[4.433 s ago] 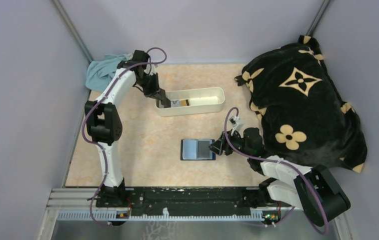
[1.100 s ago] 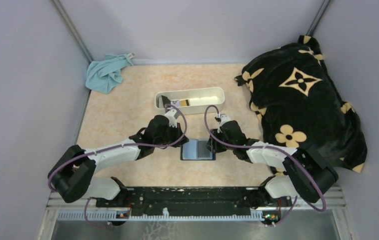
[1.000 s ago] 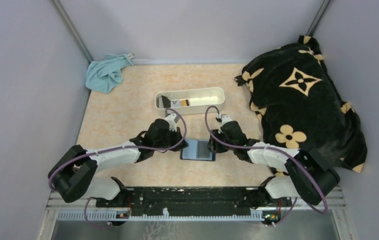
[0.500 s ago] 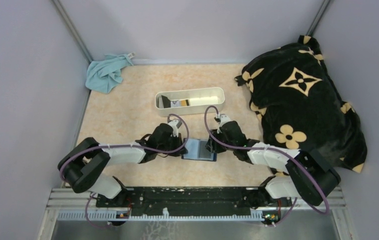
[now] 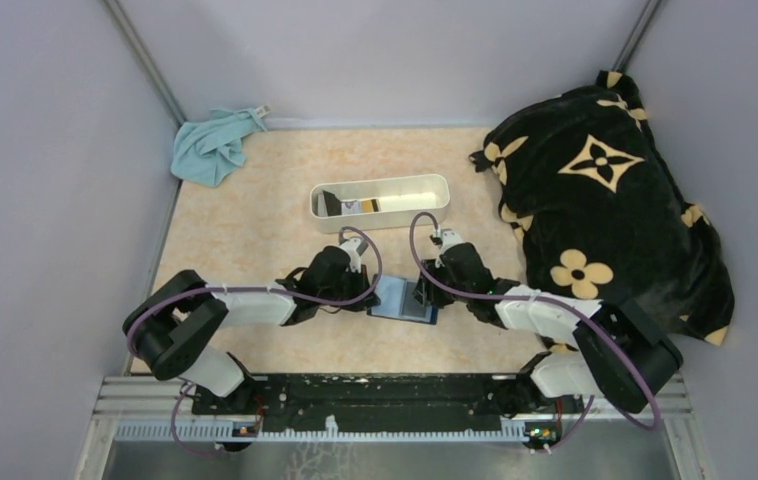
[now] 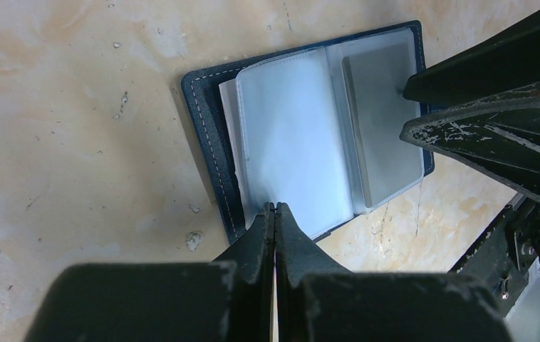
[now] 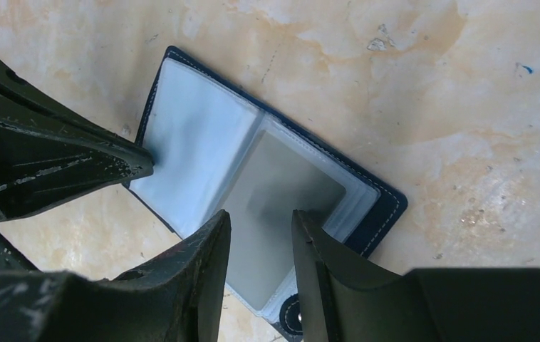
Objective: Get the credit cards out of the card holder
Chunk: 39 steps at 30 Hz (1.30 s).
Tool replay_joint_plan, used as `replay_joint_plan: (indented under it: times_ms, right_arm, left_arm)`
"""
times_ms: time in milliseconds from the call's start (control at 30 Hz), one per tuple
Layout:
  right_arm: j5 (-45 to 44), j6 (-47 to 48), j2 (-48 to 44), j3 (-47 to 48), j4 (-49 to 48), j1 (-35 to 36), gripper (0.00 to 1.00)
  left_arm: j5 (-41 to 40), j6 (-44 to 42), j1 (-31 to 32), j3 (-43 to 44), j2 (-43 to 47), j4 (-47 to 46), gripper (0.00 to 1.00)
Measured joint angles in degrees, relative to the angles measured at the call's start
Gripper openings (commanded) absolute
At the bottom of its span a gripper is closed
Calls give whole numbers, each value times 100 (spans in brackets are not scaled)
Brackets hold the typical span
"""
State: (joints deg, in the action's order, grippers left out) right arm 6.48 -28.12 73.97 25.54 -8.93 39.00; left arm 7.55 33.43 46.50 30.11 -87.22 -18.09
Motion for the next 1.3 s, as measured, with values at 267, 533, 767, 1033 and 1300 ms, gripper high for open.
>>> replay_joint_plan:
  times_ms: [267, 533, 767, 1033, 1300]
  right_arm:
    - [-170, -7, -127, -37, 221, 0, 37]
    - [-192, -55, -256, -188, 175, 0, 37]
    - [-214, -52, -308, -190, 256, 0, 37]
    - [-199, -59, -378, -313, 168, 0, 37]
    - [68, -293, -280, -382, -184, -2, 37]
  left_arm:
    - [0, -2, 2, 9, -2, 7, 0]
    - [4, -2, 2, 33, -24, 15, 0]
    - [2, -2, 2, 44, -24, 37, 0]
    - [4, -2, 2, 52, -24, 52, 0]
    - [4, -2, 2, 59, -24, 63, 0]
